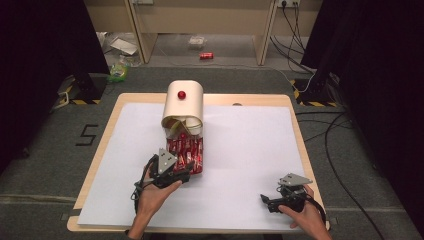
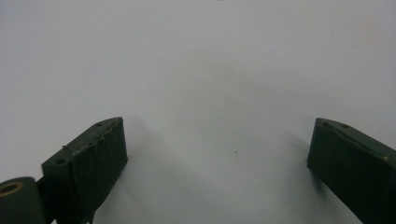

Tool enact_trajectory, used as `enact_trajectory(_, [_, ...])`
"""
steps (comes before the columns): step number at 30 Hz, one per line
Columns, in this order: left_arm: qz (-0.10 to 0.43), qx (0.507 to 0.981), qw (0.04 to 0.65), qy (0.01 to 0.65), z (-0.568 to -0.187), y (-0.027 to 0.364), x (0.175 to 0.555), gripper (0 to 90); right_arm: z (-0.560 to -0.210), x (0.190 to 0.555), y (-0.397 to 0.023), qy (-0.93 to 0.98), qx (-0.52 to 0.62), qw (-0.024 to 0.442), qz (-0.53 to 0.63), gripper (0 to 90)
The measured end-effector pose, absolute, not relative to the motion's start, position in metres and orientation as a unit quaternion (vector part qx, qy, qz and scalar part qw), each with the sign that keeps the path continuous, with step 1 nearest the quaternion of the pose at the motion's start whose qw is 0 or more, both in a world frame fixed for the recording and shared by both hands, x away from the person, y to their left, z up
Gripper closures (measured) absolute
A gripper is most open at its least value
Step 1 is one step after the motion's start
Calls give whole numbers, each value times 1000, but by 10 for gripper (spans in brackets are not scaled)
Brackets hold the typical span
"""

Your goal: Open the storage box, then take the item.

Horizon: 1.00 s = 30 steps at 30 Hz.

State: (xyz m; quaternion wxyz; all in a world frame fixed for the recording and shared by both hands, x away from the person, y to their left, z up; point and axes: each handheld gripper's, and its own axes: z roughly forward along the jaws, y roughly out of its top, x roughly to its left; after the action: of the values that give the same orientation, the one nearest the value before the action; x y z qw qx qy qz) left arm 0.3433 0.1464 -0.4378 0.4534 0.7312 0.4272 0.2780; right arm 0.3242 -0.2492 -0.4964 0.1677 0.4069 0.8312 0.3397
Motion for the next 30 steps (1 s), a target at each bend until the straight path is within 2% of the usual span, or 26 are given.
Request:
enact_trajectory(21, [275, 728, 431, 456, -451, 146, 370, 363, -496, 324, -249, 831, 406, 167, 341, 53])
enact_trajectory(30, [267, 723, 442, 459, -453, 146, 371, 396, -496, 324, -249, 831, 407, 166, 340, 52])
